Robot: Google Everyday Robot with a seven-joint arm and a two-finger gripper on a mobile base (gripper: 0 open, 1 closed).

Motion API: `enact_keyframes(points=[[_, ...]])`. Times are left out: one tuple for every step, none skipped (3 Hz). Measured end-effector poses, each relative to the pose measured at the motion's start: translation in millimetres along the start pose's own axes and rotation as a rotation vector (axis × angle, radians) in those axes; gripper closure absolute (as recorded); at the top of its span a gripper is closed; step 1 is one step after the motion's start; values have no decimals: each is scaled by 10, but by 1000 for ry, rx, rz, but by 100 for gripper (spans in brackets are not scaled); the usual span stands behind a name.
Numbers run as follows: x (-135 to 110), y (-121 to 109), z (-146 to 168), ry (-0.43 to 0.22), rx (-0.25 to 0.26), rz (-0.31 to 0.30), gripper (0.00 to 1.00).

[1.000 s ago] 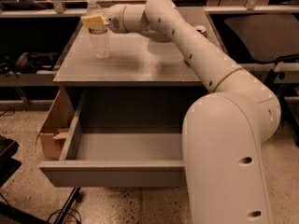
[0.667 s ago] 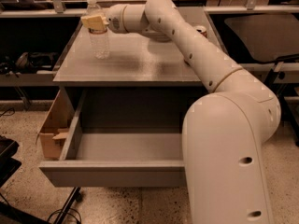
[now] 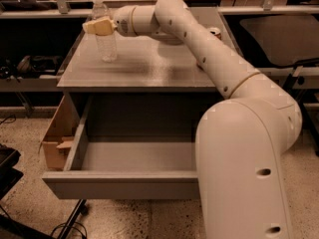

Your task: Pick water bottle from top drawer and place on counter

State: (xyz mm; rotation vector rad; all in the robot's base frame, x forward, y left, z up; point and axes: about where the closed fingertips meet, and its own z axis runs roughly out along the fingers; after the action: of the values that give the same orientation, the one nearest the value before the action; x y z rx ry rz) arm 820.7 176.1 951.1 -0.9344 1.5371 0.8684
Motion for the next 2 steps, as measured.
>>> enact_keyframes(points=[[-29, -42, -145, 11, 16, 2, 0], [-183, -20, -400, 30, 26, -25, 0]])
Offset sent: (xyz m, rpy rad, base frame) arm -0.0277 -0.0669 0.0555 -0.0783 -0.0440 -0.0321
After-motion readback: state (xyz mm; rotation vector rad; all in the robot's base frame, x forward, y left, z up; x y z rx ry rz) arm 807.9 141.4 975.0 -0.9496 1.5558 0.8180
